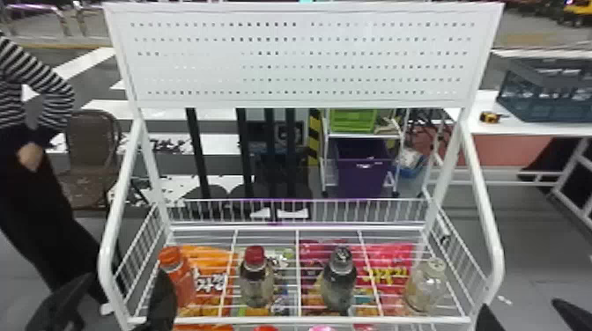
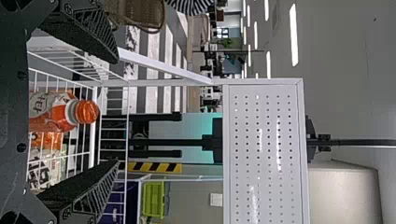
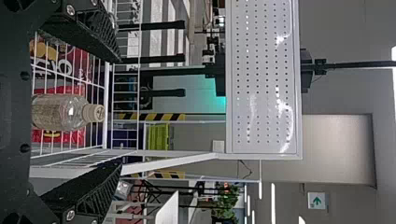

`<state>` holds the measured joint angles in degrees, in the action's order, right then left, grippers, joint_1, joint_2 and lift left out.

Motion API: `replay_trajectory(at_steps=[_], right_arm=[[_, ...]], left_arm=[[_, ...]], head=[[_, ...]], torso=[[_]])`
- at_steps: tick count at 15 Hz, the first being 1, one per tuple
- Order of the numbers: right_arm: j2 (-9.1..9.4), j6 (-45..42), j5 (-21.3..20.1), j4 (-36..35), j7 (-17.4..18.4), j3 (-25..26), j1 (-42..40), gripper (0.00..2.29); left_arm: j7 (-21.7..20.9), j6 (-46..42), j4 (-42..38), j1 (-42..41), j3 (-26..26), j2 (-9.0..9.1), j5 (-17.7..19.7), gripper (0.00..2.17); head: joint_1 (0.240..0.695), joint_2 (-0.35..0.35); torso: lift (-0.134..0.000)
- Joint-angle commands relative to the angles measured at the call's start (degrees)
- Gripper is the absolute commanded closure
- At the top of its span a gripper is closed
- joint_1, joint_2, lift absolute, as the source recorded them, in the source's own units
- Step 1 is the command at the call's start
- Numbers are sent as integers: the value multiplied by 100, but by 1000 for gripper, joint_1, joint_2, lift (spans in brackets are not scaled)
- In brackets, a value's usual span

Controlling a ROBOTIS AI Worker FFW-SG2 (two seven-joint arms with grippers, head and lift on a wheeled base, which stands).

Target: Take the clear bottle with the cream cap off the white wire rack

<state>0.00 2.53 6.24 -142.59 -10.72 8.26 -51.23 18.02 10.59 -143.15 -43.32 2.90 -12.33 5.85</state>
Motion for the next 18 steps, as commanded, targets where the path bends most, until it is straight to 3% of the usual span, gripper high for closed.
replay_trajectory(at_steps=[1, 11, 14, 18], right_arm=[[5, -11, 0, -6, 0, 0, 8, 113], [5, -186, 0, 100, -71, 9, 8, 117], [5, -925, -70, 900, -71, 0, 96, 117], [5, -1856, -281, 2710, -71, -62, 1028, 117]], left_arm=[[0, 9, -3, -1, 0, 3, -32, 124], [0, 9, -11, -19, 0, 3, -49, 124], [9, -8, -29, -54, 0, 3, -58, 124], [0, 9, -29, -80, 44, 3, -67, 124]], head=[[499, 0], [499, 0], [499, 0], [499, 0]], torso=[[0], [0], [0], [0]])
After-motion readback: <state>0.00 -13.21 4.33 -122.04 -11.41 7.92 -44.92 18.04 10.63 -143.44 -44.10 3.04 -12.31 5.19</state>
